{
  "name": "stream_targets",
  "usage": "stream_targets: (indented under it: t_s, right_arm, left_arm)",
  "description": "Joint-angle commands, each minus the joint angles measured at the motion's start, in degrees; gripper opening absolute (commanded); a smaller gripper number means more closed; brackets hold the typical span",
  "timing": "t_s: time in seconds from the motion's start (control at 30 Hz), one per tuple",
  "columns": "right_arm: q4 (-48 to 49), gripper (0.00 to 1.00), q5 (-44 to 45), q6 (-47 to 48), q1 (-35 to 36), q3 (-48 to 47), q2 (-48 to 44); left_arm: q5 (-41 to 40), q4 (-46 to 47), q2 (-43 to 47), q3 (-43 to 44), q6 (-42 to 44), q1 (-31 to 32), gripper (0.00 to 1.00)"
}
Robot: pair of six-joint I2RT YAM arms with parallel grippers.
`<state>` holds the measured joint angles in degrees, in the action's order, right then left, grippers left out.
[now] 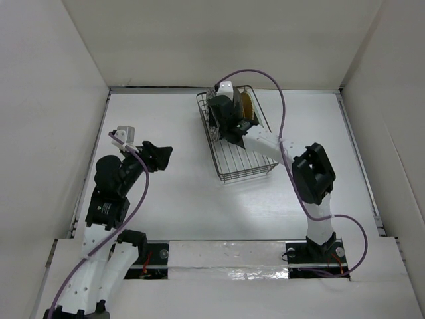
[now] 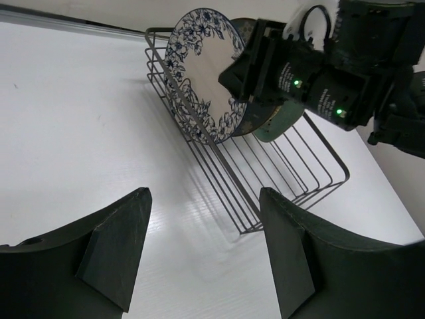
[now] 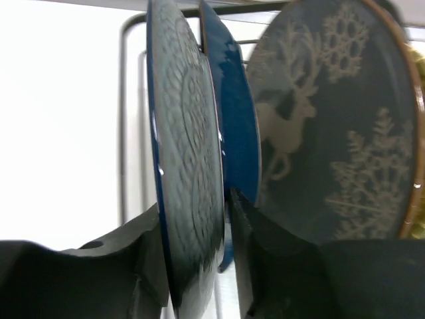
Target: Load the plates into the dish rack
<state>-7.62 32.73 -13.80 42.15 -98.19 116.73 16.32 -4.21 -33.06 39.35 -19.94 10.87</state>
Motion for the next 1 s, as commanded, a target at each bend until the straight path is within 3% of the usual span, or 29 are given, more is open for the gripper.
stream_targets:
  t_s: [0.0,0.37,0.63,0.8,0.97]
  right_arm:
    - [6.04,0.54,-6.45,-6.24,-0.67,1.42,-3.69]
    - [13.93,1.00,-11.28,-5.36,-0.67,10.90,-21.17]
    - [20.80,1.00,-8.49,-8.07,-0.14,32.34,-43.23]
    - [29.74,0.97,-4.79,-14.40,-0.14,53.43,-61.05]
    - [25.38,0.97,0.31,-15.82,-0.14,62.67,-71.62]
  left_arm:
    - [-1.29,0.69,-1.39,1.78,1.05,0.20,0.64]
    - [-3.57,-0.45,-4.82,2.74,1.75,0.20,0.78]
    - [-2.00,2.27,-1.05,1.43,1.58,-1.82,0.79]
    - [-3.57,3.42,2.64,0.81,1.84,-1.82,0.79]
    - [-4.19,3.86,5.28,-0.06,1.84,-1.82,0.79]
